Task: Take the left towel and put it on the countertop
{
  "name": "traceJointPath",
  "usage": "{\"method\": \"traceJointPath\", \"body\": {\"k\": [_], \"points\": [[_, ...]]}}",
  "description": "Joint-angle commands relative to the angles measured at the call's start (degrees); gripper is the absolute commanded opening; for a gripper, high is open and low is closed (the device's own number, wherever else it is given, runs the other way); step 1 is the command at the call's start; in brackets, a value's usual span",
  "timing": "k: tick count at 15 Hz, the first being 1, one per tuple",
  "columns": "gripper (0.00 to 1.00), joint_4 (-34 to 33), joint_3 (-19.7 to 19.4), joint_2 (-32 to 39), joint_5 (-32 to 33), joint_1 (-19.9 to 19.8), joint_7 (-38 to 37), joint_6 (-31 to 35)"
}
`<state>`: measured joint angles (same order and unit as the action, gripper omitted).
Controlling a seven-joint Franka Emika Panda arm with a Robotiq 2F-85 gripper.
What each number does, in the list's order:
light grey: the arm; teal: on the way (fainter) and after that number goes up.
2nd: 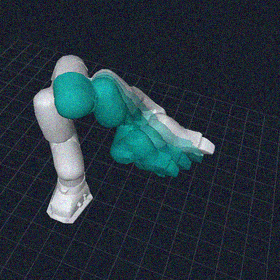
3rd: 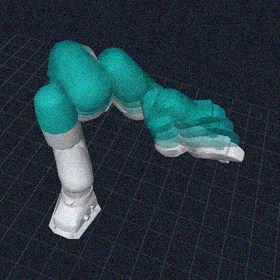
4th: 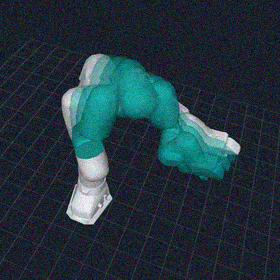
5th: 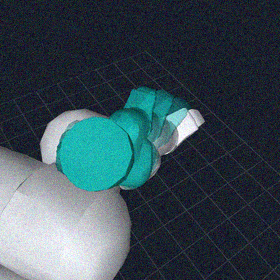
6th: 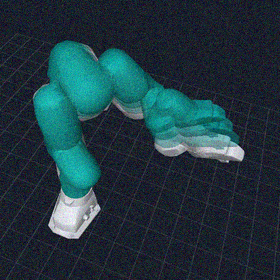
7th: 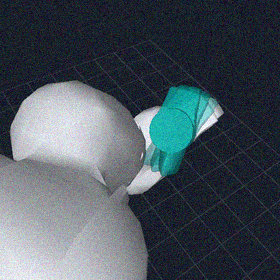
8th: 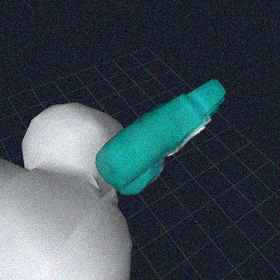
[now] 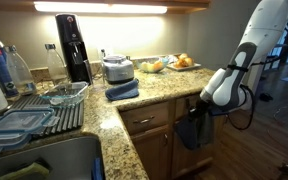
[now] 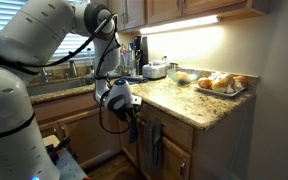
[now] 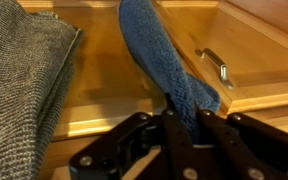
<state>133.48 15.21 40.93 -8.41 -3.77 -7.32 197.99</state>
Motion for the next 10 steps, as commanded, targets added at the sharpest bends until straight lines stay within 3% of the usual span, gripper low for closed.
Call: {"method": "traceJointPath", "body": {"k": [1, 6, 10], "points": [[0.06, 6.85, 4.11, -6.30, 3.39, -5.58, -3.49, -0.07], [0.06, 13.14, 12.15, -8.79, 9.45, -15.25, -6.04, -0.23], [0.06, 15.98, 14.67, -11.61, 12.57, -19.02, -6.67, -0.80]]}}
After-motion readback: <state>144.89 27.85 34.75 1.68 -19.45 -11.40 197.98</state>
